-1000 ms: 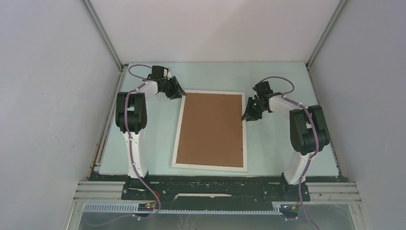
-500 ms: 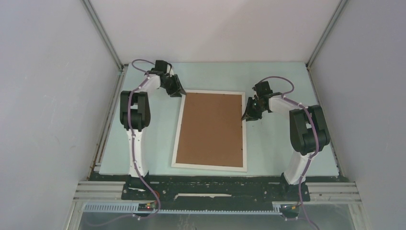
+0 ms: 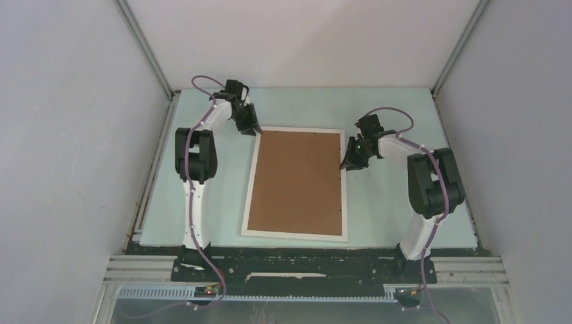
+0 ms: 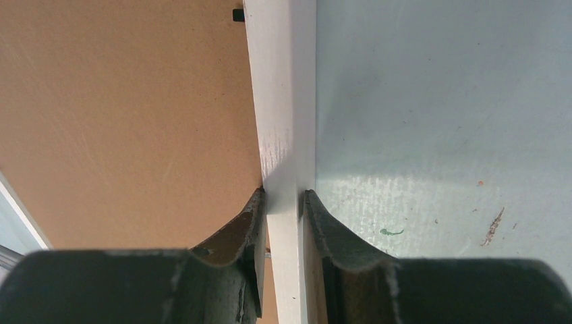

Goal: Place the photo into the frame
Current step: Install the photo frame at the center of the board.

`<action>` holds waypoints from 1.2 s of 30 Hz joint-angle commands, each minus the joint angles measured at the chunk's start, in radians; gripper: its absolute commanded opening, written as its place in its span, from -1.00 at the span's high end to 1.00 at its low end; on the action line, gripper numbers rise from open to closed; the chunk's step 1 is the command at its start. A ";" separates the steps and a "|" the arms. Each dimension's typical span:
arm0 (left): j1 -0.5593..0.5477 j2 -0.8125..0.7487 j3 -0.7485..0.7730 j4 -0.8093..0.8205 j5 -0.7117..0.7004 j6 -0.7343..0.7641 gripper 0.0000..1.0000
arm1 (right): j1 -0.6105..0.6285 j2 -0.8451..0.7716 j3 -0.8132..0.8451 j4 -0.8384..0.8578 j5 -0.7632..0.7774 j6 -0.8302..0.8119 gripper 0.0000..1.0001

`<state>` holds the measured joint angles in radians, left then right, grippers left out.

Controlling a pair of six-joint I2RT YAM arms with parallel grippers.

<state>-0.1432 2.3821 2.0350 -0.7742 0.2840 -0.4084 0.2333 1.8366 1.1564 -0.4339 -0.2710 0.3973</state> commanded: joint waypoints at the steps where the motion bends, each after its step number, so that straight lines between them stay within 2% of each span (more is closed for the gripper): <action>1: -0.021 0.059 0.069 -0.104 -0.088 0.043 0.27 | 0.027 -0.008 -0.006 0.032 -0.021 -0.009 0.48; 24: -0.081 0.200 0.360 -0.365 -0.234 0.020 0.31 | 0.054 -0.038 -0.005 0.030 -0.024 -0.010 0.48; 28: -0.101 0.250 0.461 -0.434 -0.246 0.022 0.27 | 0.058 -0.042 -0.006 0.028 -0.022 -0.009 0.48; 36: -0.130 0.267 0.495 -0.488 -0.311 0.026 0.24 | 0.060 -0.060 -0.005 0.026 -0.016 -0.012 0.48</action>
<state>-0.2314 2.5858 2.4870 -1.1595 0.0368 -0.4007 0.2581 1.8244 1.1561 -0.4442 -0.2310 0.3866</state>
